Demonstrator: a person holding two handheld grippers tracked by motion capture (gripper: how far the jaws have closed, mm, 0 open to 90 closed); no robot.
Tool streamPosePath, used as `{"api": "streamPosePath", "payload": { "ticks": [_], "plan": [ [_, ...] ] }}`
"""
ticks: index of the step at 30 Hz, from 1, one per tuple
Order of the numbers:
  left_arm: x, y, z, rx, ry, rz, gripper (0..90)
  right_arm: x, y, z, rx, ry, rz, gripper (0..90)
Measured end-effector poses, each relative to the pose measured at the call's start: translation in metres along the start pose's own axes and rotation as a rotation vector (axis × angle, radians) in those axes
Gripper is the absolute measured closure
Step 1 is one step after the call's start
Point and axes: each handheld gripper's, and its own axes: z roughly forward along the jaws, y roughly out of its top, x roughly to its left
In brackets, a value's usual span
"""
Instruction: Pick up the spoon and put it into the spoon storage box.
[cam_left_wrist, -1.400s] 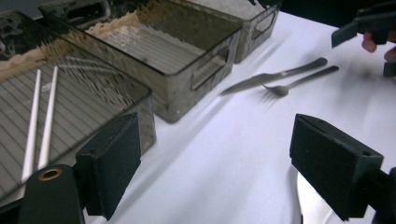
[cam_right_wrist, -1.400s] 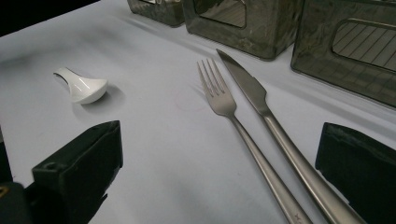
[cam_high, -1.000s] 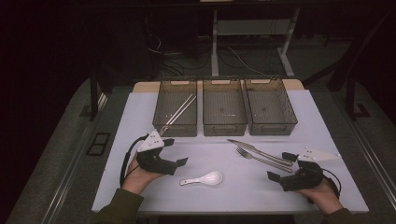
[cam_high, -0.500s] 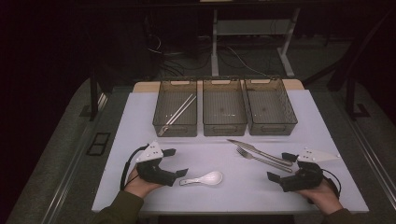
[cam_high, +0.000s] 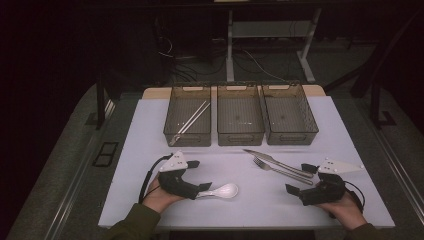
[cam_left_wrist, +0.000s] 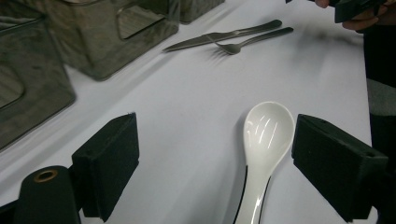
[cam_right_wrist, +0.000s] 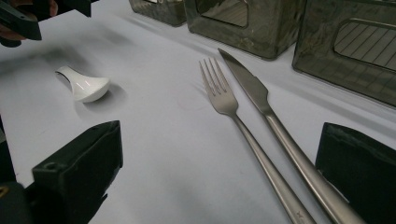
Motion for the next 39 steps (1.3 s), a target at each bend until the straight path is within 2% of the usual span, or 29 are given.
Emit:
{"api": "streamPosePath", "payload": {
  "ticks": [5,17,23,26,30,39],
  "plan": [
    [-0.004,0.005,0.013,0.014,-0.021,0.015,14.2,-0.001,0.000,0.000,-0.004,-0.003,0.005,0.8],
    [-0.011,0.013,0.038,0.033,-0.065,0.020,14.3,-0.002,0.000,0.001,-0.004,-0.003,0.008,0.8],
    [-0.017,0.020,0.055,0.050,-0.089,0.046,14.8,-0.002,0.000,0.000,-0.006,-0.003,0.005,0.8],
    [-0.019,0.022,0.059,0.062,-0.093,0.058,16.9,-0.002,0.000,0.000,-0.006,-0.003,0.006,0.8],
    [-0.020,0.020,0.061,0.087,-0.092,0.052,19.9,-0.001,0.000,0.000,-0.005,-0.001,0.005,0.8],
    [-0.020,0.016,0.065,0.168,-0.108,0.050,34.0,-0.001,0.000,0.000,-0.005,-0.003,0.004,0.8]
  ]
}}
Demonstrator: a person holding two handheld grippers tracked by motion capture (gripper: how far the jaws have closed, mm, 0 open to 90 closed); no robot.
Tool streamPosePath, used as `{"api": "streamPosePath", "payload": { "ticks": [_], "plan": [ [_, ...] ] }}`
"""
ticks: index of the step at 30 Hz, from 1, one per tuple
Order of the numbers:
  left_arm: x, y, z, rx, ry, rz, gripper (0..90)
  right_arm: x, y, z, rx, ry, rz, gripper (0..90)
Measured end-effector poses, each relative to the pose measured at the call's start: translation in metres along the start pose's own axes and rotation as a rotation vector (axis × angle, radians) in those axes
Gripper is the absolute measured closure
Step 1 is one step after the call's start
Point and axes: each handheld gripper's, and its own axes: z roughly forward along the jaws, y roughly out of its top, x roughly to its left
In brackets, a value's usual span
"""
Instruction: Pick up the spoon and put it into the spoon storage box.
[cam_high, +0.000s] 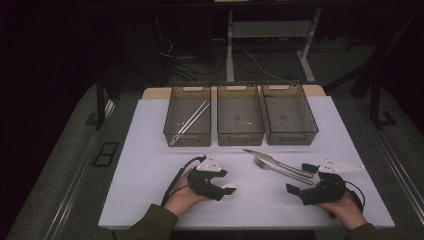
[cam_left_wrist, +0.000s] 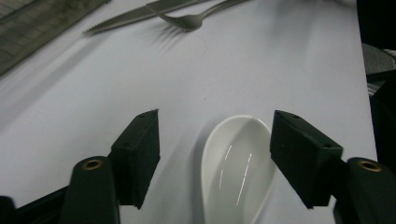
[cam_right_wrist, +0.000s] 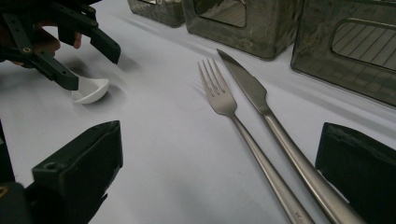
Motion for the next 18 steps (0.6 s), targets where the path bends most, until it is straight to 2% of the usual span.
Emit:
{"api": "streamPosePath", "payload": {
  "ticks": [6,18],
  "plan": [
    [-0.0012,-0.0011,0.0027,0.037,-0.017,0.001,40.2,-0.0002,-0.0001,-0.0003,-0.001,0.002,0.000,0.8],
    [-0.0030,-0.0019,0.0061,0.087,-0.022,0.024,44.5,0.0002,0.0000,-0.0004,-0.002,0.000,0.000,0.8]
  ]
}}
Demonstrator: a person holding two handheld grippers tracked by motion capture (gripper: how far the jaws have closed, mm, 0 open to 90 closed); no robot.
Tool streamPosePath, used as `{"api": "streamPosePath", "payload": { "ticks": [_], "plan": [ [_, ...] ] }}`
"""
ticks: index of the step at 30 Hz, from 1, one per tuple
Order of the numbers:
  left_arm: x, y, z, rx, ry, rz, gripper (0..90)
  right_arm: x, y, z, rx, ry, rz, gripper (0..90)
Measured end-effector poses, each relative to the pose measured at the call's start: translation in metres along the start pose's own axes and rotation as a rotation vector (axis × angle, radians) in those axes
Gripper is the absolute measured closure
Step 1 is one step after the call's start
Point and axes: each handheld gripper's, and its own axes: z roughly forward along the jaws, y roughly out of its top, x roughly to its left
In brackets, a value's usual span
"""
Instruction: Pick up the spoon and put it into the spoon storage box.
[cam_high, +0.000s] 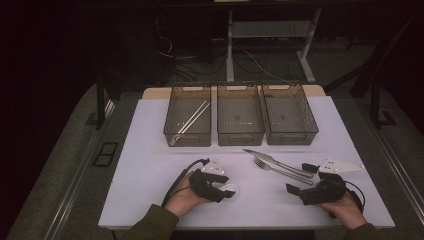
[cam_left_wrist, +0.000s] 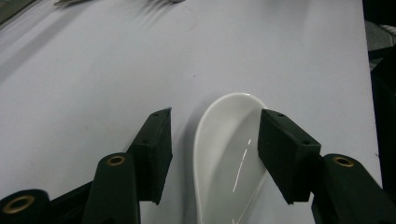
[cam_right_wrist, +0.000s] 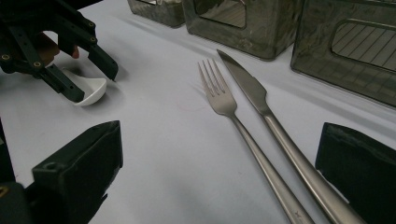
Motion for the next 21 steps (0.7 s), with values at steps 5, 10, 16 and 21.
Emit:
{"api": "streamPosePath", "payload": {
  "ticks": [5,10,16,21],
  "plan": [
    [-0.0023,-0.0002,0.0025,0.005,-0.002,0.004,47.2,-0.0001,0.0000,-0.0001,0.000,0.000,0.000,0.8],
    [-0.0042,0.0000,0.0029,0.011,-0.007,0.016,50.2,-0.0001,0.0001,-0.0002,-0.001,-0.001,-0.001,0.8],
    [-0.0071,0.0005,0.0033,0.023,-0.035,0.040,57.7,0.0001,0.0001,-0.0004,0.001,-0.001,0.000,0.8],
    [-0.0101,0.0016,0.0041,0.033,-0.055,0.066,63.4,0.0001,0.0001,-0.0004,0.001,-0.001,0.000,0.8]
  ]
}}
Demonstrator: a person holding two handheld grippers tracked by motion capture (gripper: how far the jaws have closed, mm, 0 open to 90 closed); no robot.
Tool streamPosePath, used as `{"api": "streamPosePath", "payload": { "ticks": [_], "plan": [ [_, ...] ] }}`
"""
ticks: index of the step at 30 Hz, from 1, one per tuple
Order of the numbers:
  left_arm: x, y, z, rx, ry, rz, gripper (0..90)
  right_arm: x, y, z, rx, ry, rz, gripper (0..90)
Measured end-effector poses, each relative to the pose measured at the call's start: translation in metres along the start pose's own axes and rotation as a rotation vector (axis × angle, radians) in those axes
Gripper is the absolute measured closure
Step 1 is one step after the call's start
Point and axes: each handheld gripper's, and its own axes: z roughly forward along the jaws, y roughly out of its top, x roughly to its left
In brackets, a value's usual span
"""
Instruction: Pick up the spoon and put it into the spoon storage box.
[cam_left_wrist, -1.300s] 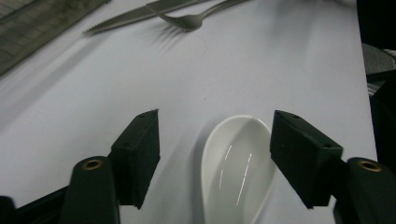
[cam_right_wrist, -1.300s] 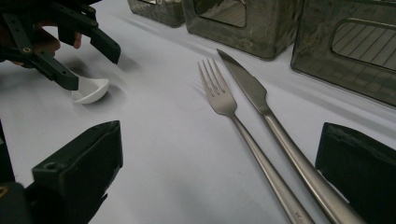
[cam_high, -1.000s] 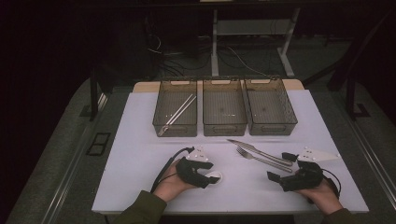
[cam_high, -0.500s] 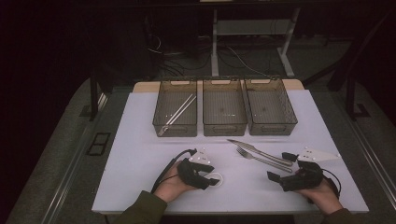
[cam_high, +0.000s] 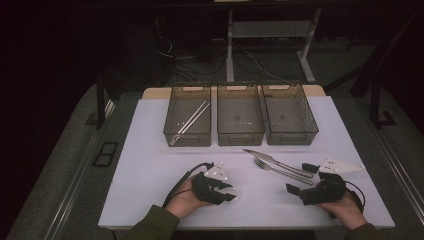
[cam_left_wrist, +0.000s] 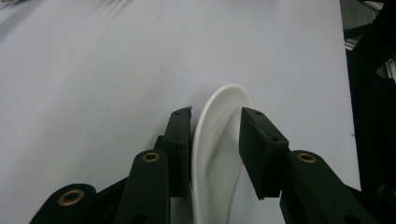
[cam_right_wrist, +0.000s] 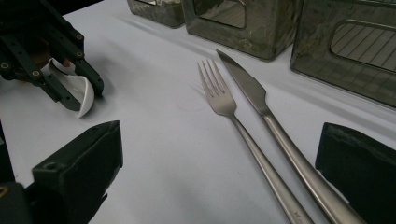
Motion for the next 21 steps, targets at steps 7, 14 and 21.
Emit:
{"api": "streamPosePath", "payload": {
  "ticks": [7,14,21],
  "plan": [
    [0.0007,0.0005,-0.0025,0.017,-0.005,0.018,69.3,0.0002,0.0000,0.0002,0.002,0.000,0.001,0.8],
    [0.0003,0.0017,-0.0070,0.016,-0.028,0.024,79.5,0.0000,0.0001,0.0002,0.000,-0.002,0.001,0.8],
    [-0.0013,0.0029,-0.0072,0.021,-0.021,0.039,81.1,0.0003,0.0001,-0.0001,0.000,0.001,-0.004,0.8]
  ]
}}
